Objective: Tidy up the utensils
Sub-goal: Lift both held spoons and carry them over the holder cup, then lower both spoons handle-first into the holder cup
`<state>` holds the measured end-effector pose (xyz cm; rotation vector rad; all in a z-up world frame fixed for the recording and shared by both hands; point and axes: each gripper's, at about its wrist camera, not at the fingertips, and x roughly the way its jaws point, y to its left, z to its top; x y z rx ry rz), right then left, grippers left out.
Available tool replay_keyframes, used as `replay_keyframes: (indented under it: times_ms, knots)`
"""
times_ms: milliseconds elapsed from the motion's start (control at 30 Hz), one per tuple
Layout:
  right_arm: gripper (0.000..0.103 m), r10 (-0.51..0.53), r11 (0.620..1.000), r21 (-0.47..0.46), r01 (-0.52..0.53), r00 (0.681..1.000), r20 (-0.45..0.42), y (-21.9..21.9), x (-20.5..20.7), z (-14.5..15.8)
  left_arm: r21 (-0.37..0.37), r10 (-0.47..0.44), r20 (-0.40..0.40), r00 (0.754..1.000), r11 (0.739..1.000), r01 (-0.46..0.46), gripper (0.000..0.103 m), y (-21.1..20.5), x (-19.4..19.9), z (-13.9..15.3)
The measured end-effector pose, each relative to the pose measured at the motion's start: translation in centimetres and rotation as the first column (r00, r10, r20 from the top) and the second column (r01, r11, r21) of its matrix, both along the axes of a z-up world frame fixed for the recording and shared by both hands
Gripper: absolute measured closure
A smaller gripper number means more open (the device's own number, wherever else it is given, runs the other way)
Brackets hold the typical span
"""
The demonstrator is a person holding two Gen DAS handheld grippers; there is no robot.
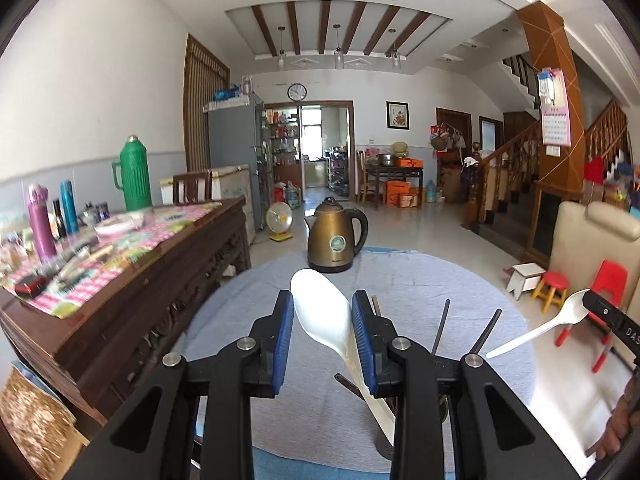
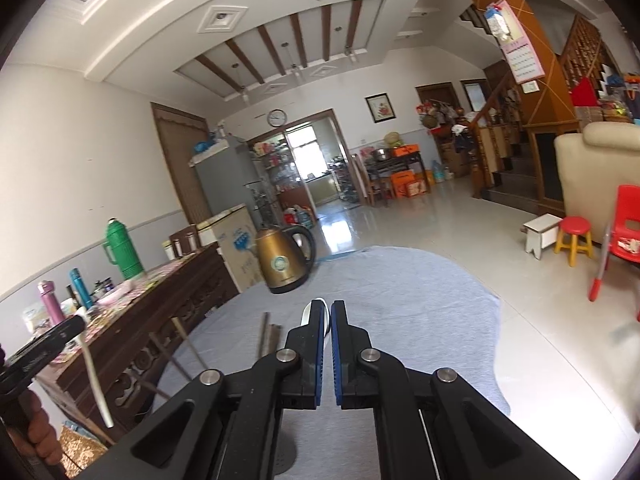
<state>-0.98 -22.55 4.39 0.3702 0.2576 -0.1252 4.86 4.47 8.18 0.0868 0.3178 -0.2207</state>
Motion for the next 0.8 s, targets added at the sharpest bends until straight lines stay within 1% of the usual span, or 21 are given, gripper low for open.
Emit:
replay_keyframes:
  times_ms: [100, 333, 533, 800]
  knots:
    - [0.099, 0.031, 0.999, -0.015, -0.031, 0.999, 0.006, 1.3, -0.2, 0.2, 0.03, 0.012, 0.03, 0.999, 0.999, -0.012, 0.072, -0.5, -1.1, 0.4]
    - [0.099, 0.09, 0.995, -0.03, -0.09, 0.996, -0.001, 3.9, 0.4, -0.1, 0.053, 0.04, 0.051, 0.998, 0.998, -0.043, 0.072, -0.2, -1.7, 0.7]
    - [0.099, 0.121, 0.992, -0.034, -0.122, 0.992, -0.033, 5.0, 1.2, -1.3, 0.065, 0.052, 0.028, 0.998, 0.996, -0.054, 0.072, -0.3, -1.3, -0.3]
    - [0.099, 0.131, 0.991, -0.027, -0.133, 0.99, -0.058, 5.4, 1.7, -2.6, 0.08, 0.06, -0.008, 0.998, 0.995, -0.059, 0.072, -0.9, -0.5, -1.7]
